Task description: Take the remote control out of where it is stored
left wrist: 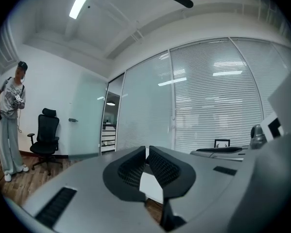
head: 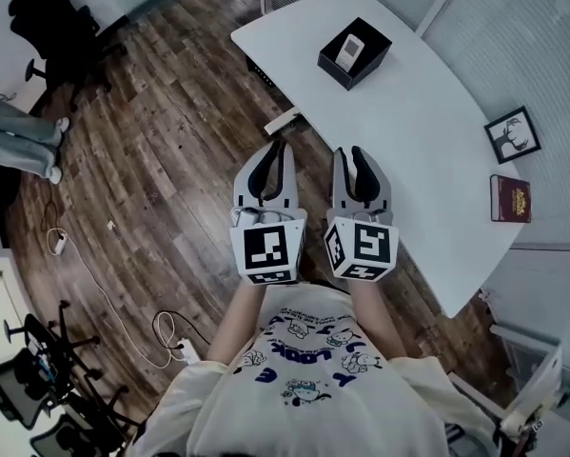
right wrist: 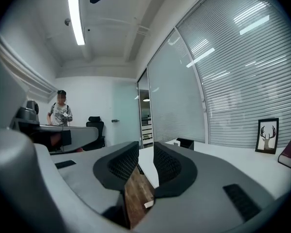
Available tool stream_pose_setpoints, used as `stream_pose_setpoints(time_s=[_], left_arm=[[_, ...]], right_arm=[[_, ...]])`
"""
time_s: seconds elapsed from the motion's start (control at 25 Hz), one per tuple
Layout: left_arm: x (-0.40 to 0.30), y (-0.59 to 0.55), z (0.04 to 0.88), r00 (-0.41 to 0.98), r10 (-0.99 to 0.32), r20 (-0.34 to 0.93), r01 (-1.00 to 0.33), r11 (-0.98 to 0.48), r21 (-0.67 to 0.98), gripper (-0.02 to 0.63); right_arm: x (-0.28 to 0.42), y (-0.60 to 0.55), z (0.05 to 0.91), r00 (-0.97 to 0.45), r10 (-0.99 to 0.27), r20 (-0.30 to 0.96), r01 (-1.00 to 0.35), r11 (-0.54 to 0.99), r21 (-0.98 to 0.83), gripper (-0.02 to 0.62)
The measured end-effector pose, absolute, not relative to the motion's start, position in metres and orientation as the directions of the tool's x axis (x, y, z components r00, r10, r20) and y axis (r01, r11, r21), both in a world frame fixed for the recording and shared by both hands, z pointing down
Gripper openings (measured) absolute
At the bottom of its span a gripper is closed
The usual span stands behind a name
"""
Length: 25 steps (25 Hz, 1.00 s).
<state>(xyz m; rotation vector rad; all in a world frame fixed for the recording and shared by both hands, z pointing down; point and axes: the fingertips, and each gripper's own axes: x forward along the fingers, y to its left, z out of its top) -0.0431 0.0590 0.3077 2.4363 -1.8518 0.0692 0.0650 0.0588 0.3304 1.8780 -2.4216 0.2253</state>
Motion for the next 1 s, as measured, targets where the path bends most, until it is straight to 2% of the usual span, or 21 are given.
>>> stream_pose_setpoints(time_s=[0.6,1.0], left_arm=[[-0.071,-0.074,0.317,0.362,-0.927,0.102,-0.932,-0.358,0.053,0.034],[-0.057,-0.142,0.34,0.351,-0.924,0.155,-0.936,-0.345,0.062,0.034]], right_arm=[[0.042,-0.065,0.337,-0.144,-0.976,0.165,-0.989,0.136,-0.057,0.109],[0.069,-0.138,0.355,-0.133,-0.97,0.204,-0.99,0.121,-0.067,0.109]])
